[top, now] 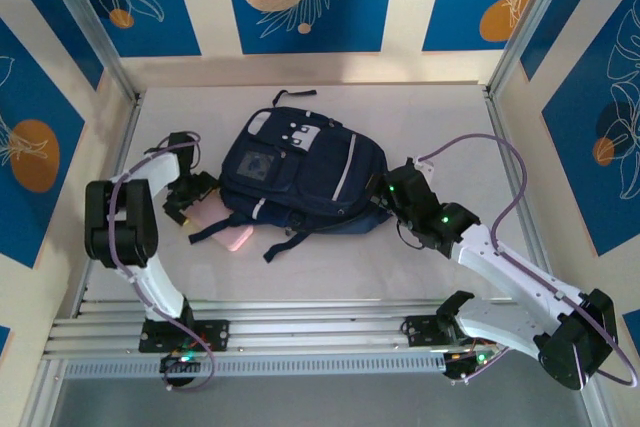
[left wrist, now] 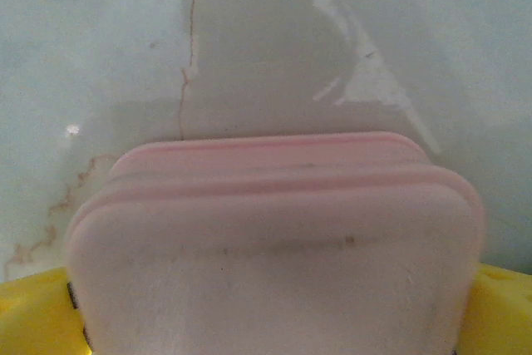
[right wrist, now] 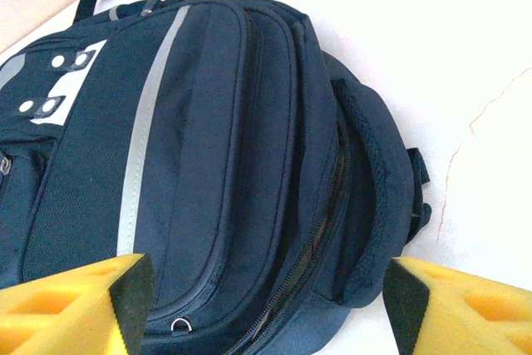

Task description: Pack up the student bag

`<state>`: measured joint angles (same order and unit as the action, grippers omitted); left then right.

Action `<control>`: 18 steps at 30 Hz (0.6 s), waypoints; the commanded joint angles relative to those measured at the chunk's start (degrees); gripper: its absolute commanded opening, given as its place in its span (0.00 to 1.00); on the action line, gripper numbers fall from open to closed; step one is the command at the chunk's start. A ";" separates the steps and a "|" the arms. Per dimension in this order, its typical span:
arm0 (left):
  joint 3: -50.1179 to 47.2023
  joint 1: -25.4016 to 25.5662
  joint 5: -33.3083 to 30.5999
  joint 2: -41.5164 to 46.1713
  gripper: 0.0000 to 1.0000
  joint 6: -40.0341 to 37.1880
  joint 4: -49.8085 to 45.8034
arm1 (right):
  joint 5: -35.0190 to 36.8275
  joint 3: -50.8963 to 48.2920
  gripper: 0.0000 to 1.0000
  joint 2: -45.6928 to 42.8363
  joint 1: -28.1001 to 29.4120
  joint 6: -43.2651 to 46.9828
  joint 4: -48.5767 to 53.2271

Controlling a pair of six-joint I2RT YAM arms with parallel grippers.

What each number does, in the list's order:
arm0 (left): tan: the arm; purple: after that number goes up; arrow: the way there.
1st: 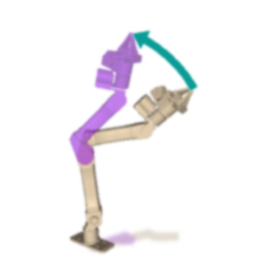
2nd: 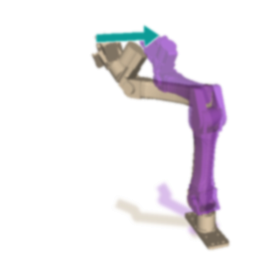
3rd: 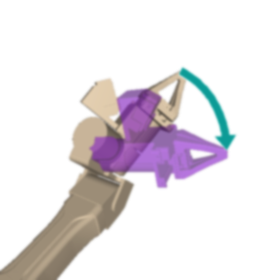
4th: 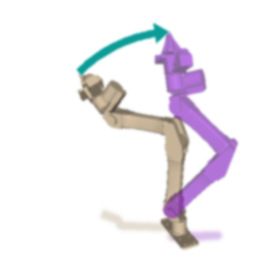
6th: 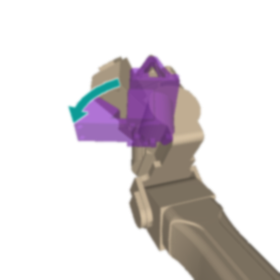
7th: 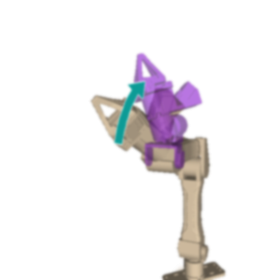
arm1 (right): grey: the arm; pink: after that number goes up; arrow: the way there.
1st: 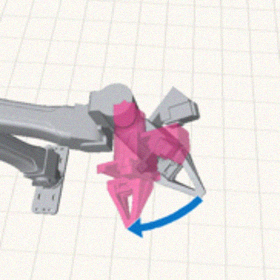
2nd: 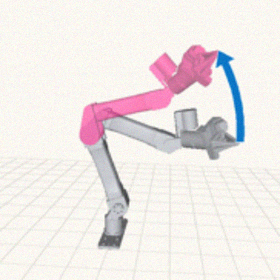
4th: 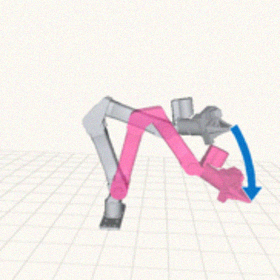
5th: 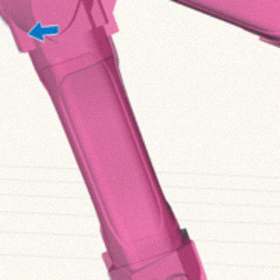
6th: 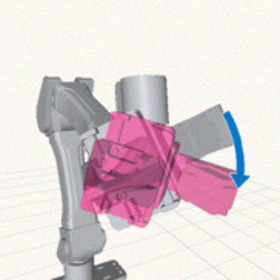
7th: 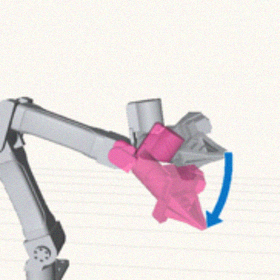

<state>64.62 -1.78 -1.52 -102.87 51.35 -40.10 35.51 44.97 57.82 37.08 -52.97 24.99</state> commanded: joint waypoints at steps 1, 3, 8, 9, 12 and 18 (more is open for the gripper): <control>-0.62 -0.42 1.87 -2.81 1.00 1.27 0.06 | -1.26 -0.72 0.74 0.25 -0.51 -1.26 -1.68; -0.55 -0.36 2.12 -3.72 1.00 1.58 0.11 | -1.51 -0.83 0.75 0.44 -0.60 -1.53 -1.70; -0.46 -0.42 1.49 -3.89 0.89 2.42 -0.58 | -1.75 -0.57 0.74 0.32 -0.61 -1.95 -1.29; -0.46 -0.37 1.04 -3.31 0.87 2.64 -0.84 | -1.75 -0.43 0.74 0.24 -0.61 -1.97 -1.10; -0.39 -0.66 -0.69 -0.98 0.82 3.13 -1.85 | -1.67 -0.29 0.74 -0.30 -0.60 -1.88 -0.70; 2.48 -2.65 -2.25 5.56 0.81 3.60 -6.60 | -2.37 0.54 0.74 -0.69 -0.52 -2.13 0.24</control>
<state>65.30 -2.81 -2.17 -102.02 53.74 -42.26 33.80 44.84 58.28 36.73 -54.00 24.60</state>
